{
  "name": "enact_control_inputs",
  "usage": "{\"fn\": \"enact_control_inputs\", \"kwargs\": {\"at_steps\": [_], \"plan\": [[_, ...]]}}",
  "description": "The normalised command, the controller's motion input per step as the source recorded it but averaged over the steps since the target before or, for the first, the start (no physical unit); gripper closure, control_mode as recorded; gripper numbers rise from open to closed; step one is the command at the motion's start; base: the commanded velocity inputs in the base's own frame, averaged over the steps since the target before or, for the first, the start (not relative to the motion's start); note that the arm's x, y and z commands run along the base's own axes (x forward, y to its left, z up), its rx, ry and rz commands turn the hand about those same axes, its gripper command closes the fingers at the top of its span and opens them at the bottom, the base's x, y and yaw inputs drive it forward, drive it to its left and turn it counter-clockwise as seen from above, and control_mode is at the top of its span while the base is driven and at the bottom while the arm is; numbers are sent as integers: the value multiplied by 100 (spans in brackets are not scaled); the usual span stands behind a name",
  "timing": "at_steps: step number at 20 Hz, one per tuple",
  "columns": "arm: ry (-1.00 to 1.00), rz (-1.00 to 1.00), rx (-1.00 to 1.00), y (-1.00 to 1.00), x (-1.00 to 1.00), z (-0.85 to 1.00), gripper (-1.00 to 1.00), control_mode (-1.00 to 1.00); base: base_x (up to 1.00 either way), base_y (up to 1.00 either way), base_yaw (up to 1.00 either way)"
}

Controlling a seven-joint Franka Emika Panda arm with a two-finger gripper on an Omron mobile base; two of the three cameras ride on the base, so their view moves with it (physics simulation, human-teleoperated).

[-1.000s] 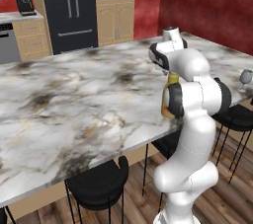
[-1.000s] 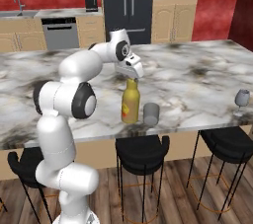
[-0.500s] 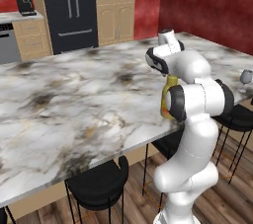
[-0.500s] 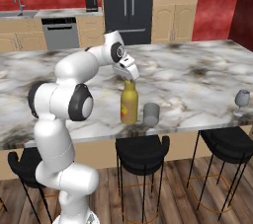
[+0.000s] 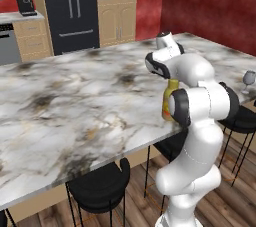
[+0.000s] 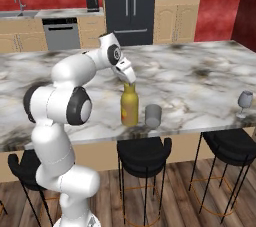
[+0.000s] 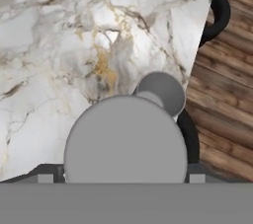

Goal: There is a wine glass and glass cup on the dining counter. Place the wine bottle next to the wine glass and the juice bottle next to the glass cup.

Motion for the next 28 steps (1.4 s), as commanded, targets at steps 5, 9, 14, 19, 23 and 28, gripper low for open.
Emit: {"fn": "enact_control_inputs", "kwargs": {"at_steps": [5, 9, 14, 19, 23, 28], "plan": [[-3, -5, 0, -5, -18, -18, -100, -100, 0, 0, 0], [-2, -1, 0, -7, -4, 0, -100, -100, 0, 0, 0], [-1, 0, 0, 0, -2, 3, -100, -100, 0, 0, 0], [-2, 0, 0, 9, 0, 14, -100, -100, 0, 0, 0], [-1, 0, 0, 16, 0, 10, -100, -100, 0, 0, 0], [-1, 0, 0, 15, -2, 13, -100, -100, 0, 0, 0]]}}
